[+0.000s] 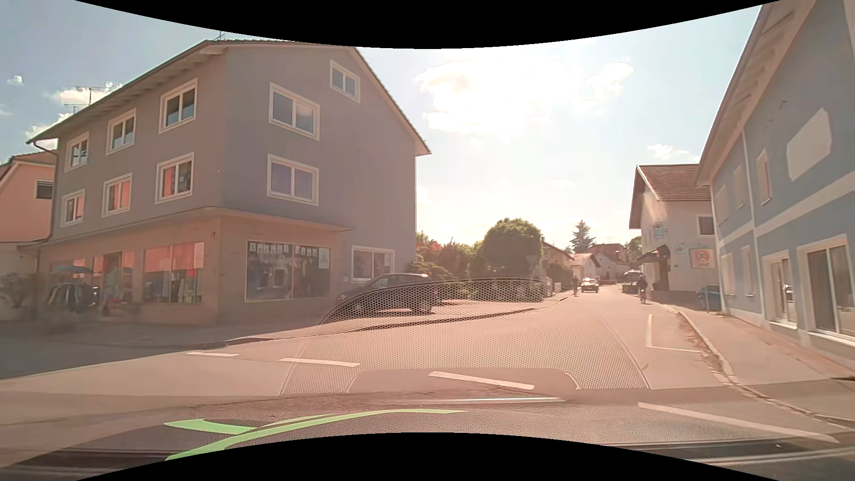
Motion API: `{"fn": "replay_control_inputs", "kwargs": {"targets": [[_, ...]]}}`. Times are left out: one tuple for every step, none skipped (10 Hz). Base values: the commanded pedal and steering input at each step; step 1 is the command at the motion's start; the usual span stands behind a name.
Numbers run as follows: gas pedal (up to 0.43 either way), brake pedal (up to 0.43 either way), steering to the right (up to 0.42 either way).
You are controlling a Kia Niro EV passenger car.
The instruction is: Follow the waypoints while adhering to traffic rules and regulations
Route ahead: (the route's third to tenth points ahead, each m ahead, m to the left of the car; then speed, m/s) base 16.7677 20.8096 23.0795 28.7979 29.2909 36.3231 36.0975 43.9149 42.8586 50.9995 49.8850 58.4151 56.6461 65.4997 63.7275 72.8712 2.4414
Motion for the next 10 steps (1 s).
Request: {"fn": "replay_control_inputs", "kwargs": {"targets": [[0.228, 0.000, -0.680], [0.220, 0.000, -0.669], [0.220, 0.000, -0.659], [0.209, 0.000, -0.652], [0.177, 0.000, -0.643], [0.177, 0.000, -0.632], [0.177, 0.000, -0.613], [0.177, 0.000, -0.599], [0.177, 0.000, -0.577], [0.177, 0.000, -0.551]]}}
